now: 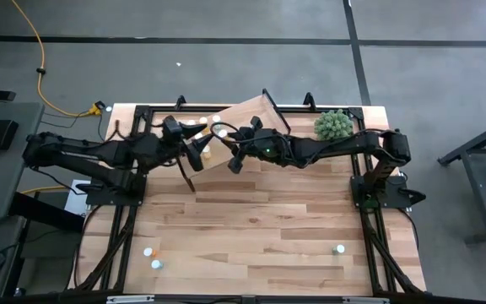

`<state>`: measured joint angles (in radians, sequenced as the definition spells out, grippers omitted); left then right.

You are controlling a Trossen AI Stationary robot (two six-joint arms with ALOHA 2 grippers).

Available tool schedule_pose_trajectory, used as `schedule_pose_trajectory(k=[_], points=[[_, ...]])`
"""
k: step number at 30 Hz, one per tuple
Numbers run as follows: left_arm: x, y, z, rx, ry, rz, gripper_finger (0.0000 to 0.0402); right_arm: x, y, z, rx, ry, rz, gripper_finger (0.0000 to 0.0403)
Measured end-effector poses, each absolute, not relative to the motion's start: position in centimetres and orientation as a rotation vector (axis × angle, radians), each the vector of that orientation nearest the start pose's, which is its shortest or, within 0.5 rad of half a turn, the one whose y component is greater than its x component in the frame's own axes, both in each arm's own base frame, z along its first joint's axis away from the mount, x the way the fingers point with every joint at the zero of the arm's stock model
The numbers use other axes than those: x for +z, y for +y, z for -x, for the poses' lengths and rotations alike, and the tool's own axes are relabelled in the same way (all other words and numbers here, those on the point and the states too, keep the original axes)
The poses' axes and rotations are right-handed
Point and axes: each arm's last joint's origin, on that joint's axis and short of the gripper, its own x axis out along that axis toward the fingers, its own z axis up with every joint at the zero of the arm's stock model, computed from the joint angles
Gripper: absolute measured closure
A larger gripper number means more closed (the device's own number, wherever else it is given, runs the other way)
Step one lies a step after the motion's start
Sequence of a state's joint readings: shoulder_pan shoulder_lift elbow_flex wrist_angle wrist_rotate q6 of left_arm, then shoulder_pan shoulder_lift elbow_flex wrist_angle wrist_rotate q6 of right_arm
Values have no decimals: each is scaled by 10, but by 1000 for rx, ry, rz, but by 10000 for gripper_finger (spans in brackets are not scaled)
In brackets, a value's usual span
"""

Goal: Pick and place medicine bottles onto shelf by color
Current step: Put the right orange pill bottle on the shelf aligned with the other orange pill bottle

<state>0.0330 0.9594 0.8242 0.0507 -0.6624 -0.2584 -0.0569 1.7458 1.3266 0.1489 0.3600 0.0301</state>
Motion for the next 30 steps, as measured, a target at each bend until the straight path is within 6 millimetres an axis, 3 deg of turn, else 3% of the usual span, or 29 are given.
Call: schedule_pose_trajectory(k=[3,12,22,27,30], points=[[348,21,-197,672,-52,221,212,287,-38,-410,-333,261,-20,302],[368,10,-167,611,-140,189,213,238,-58,-441,-252,202,-17,302],[371,9,-161,633,-149,166,213,239,-100,-434,-297,175,-54,302],[371,9,-161,635,-147,163,213,241,-96,-436,-265,154,-65,302],[371,9,-161,648,-144,150,213,230,-94,-443,-259,125,-63,302]])
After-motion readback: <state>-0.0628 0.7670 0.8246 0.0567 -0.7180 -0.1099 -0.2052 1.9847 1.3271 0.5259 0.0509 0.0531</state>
